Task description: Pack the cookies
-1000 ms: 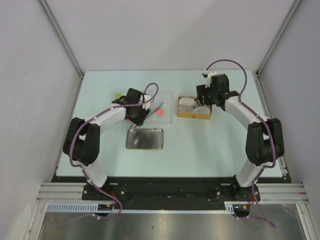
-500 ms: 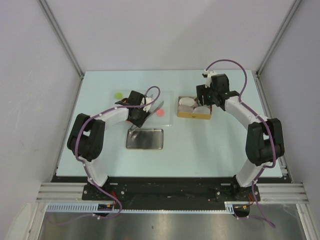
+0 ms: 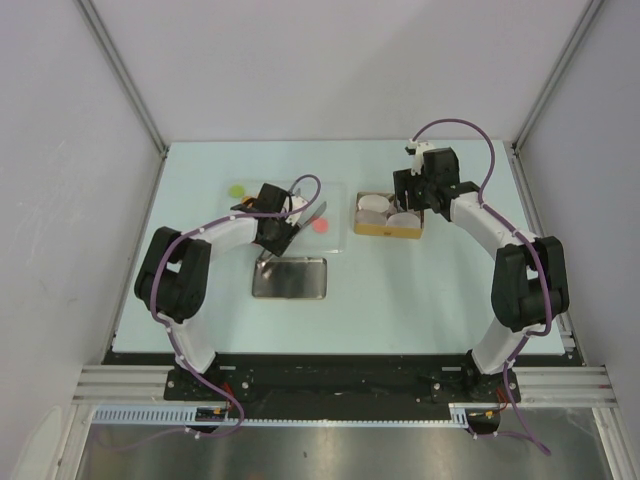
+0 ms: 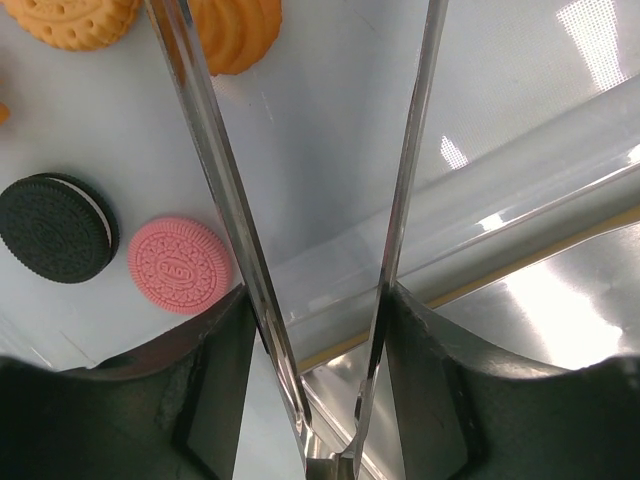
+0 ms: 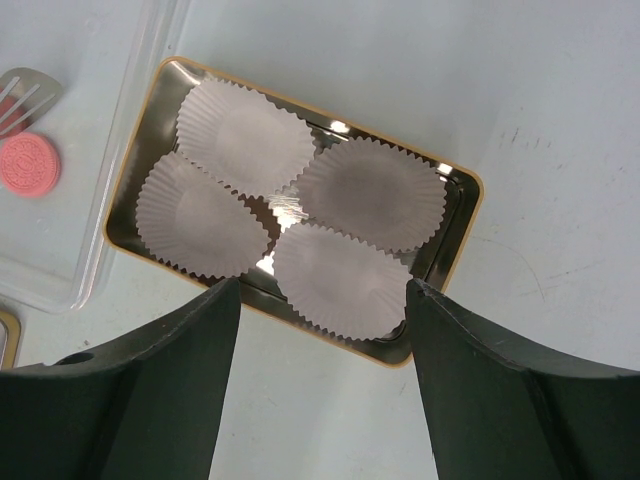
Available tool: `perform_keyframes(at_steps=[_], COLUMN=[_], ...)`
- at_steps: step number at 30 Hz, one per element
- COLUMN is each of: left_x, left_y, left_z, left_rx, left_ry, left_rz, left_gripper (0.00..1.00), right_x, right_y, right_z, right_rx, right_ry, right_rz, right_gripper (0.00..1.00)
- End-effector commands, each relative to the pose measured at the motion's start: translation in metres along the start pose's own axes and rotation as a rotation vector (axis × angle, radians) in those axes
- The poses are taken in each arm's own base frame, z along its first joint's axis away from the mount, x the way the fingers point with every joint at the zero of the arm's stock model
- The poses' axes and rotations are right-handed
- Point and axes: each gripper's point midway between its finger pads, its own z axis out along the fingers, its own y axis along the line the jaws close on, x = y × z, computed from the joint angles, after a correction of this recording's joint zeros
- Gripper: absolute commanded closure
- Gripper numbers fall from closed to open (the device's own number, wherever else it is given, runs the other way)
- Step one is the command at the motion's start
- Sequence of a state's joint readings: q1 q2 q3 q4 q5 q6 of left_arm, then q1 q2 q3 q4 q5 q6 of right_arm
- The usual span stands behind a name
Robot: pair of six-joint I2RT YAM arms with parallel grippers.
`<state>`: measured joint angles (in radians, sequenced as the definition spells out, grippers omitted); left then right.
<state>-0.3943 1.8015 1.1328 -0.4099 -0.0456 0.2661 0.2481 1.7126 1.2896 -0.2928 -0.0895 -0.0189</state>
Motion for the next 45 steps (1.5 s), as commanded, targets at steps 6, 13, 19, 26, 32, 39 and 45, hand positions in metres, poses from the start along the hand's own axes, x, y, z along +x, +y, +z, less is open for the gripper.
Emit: perform_keyframes(at_steps=[6,13,19,26,32,39,45], left_x=[-0.008,-0.012,-0.025,-0.040,-0.050,-0.056,-0.061], left_y=[0.016,0.018,0.018,0.019,0.018,0.021,0.024], left_z=[-0.002,-0.010,-0.030,-0.059,-0.080,-0.102,-0.124], left_rx=[-0.078,-0.079,-0.072,-0.058,-0.031,-0.042,-0.055], left_ry=[-0.035,-0.049,-0.089,-0.140,-0.159,-0.193,-0.242], left_rz=[0.025,0.021,0.016,0.018,0.035,0.068,0.078], left_gripper=[0.43,0.46,0.46,0.46,0.47,0.48,0.48], right_x=[-0.010,-0.009,-0.009,-0.010,-0.012,-0.013,-0.013], right_y=[-0.001,-0.004,-0.005,-0.004,-0.003,-0.003,-0.004], right_z=[0.000,0.000,0.001,0.000,-0.003,-0.003,-0.005], right_rx=[-0.002,0.004,0.004,0.002,-0.002,-0.004,-0.005], right_ry=[-0.041,-0.038,-0.038,-0.045,-0.047,-0.052,-0.052], right_rz=[0.002,0.004,0.005,0.004,0.004,0.006,0.007], right_gripper=[0.29,0.29,0.29,0.29,0.30,0.30,0.29])
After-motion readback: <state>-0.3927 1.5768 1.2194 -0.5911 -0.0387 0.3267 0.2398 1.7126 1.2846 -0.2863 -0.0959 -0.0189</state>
